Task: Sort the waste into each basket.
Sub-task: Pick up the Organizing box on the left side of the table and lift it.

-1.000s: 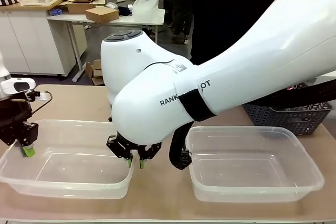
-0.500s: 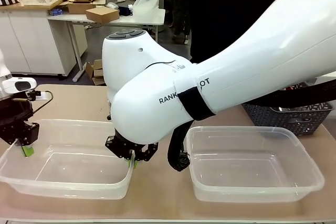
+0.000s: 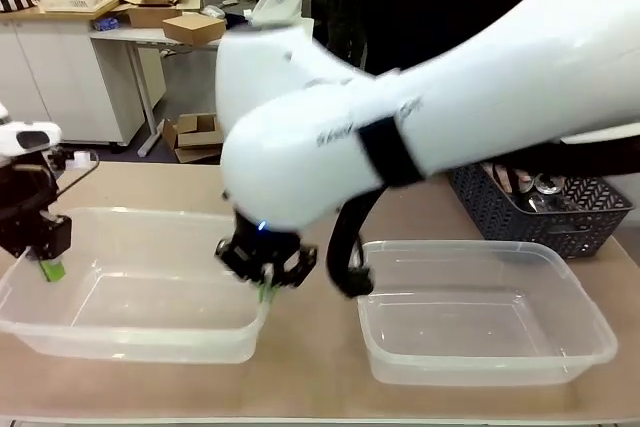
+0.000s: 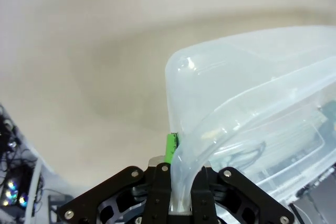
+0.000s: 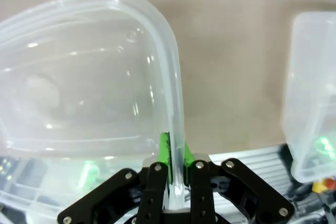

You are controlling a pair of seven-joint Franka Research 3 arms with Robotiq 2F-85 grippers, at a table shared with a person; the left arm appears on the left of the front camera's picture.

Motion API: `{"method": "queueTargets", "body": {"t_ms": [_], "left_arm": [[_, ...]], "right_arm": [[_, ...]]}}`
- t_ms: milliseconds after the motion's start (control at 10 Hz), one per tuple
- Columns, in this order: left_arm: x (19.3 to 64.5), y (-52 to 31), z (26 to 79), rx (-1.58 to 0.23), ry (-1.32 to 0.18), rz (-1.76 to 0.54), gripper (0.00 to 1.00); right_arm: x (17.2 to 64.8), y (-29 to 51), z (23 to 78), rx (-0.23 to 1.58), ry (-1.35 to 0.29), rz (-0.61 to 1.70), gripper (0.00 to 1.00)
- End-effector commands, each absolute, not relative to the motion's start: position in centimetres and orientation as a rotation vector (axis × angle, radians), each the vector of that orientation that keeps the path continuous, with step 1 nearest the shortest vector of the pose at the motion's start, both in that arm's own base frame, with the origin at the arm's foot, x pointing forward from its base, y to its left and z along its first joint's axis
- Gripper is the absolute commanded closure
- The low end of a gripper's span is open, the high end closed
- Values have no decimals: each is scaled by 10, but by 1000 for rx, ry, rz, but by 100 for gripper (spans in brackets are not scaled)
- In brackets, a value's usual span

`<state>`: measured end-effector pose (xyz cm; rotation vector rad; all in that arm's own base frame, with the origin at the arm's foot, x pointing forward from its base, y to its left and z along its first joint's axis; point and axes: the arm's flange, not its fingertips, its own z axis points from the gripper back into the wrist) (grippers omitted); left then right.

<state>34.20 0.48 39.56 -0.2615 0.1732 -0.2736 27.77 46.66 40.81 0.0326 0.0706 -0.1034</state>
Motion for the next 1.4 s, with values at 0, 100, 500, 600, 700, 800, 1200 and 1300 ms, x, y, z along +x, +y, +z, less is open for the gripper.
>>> {"method": "queueTargets", "body": {"t_ms": [0,100,500,600,700,800,1200,1300], "left_arm": [[341,-11,455,-277,131,-300,100],[341,-14,476,-286,128,-337,100],[337,-42,509,-308,95,-336,100],[337,-42,509,-308,95,-336,100],[337,-42,509,-308,95,-336,100],[337,-42,509,-308,95,-336,100],[363,-68,526,-367,164,-408,96],[383,-83,530,-392,170,-403,96]], "right_arm": [[287,406,463,0,56,-67,100],[287,389,490,-23,27,-77,100],[274,402,534,52,-18,-68,100],[274,402,534,52,-18,-68,100],[274,402,534,52,-18,-68,100],[274,402,534,52,-18,-68,100],[294,372,516,59,30,-94,94],[309,349,508,34,-22,-48,94]]}}
